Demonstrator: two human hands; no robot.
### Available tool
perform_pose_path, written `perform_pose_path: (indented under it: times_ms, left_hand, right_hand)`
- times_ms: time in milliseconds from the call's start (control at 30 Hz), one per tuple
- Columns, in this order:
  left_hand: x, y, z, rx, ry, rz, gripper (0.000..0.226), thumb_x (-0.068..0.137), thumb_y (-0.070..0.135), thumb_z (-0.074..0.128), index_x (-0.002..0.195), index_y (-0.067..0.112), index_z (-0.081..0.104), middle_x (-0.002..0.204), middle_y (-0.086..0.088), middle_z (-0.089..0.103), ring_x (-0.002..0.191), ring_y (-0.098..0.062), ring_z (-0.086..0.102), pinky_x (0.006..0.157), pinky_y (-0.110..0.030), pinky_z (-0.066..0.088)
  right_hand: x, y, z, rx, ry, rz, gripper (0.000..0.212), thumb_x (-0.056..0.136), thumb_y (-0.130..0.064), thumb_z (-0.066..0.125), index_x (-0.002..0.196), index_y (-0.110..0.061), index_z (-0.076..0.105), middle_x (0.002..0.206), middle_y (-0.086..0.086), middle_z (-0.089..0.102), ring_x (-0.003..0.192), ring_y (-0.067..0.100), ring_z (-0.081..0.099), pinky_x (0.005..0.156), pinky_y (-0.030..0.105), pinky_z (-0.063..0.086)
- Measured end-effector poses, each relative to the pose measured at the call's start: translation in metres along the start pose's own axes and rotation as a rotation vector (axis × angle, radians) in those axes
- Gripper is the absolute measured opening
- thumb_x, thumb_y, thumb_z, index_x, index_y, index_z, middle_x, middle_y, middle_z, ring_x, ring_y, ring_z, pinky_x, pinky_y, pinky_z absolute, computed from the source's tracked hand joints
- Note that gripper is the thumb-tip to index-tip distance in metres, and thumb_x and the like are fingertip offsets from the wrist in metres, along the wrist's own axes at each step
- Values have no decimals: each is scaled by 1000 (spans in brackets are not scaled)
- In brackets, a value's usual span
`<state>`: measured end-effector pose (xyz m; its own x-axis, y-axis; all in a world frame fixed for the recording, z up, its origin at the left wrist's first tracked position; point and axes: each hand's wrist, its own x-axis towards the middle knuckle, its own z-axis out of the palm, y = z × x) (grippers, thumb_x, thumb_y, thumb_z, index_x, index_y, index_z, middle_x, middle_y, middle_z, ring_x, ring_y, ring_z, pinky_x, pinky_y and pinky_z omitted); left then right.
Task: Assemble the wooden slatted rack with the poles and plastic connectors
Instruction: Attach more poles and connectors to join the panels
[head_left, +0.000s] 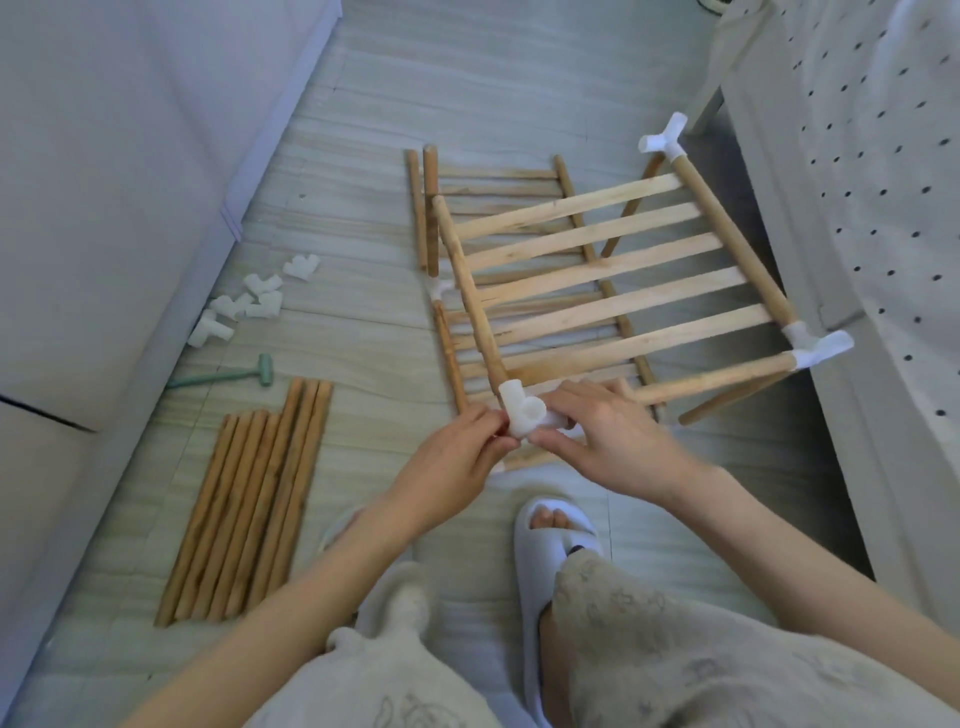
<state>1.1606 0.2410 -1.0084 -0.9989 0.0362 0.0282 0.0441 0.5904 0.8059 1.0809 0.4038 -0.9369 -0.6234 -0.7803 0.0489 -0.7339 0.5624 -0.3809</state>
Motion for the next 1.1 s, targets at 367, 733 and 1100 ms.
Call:
perform_pose_path:
  times_ms: [367, 733, 1100]
  left_hand:
    - [6, -6, 8, -182, 151, -136, 12, 92, 33, 45, 93, 22, 49, 84, 8, 57, 74, -15, 52, 64, -23, 33]
    - [7, -3, -2, -438, 77, -219, 18, 84, 17, 61, 91, 32, 55, 88, 0, 66, 83, -5, 62, 73, -12, 47]
    - [26, 29, 5, -945, -48, -686, 56, 81, 63, 49, 122, 28, 33, 112, 7, 56, 108, -8, 54, 100, -35, 41]
  right_hand:
    - [22, 14, 2, 89, -116, -110, 50, 86, -50, 39, 98, -10, 67, 82, -13, 43, 73, 4, 38, 65, 19, 33]
    - [18, 15, 7, -33, -16, -150, 40, 86, -43, 46, 87, -10, 67, 71, 2, 63, 62, 22, 59, 57, 27, 40]
    - [8, 11, 10, -129, -138, -74, 50, 93, -56, 36, 104, -13, 59, 102, 2, 68, 93, 24, 60, 76, 30, 29]
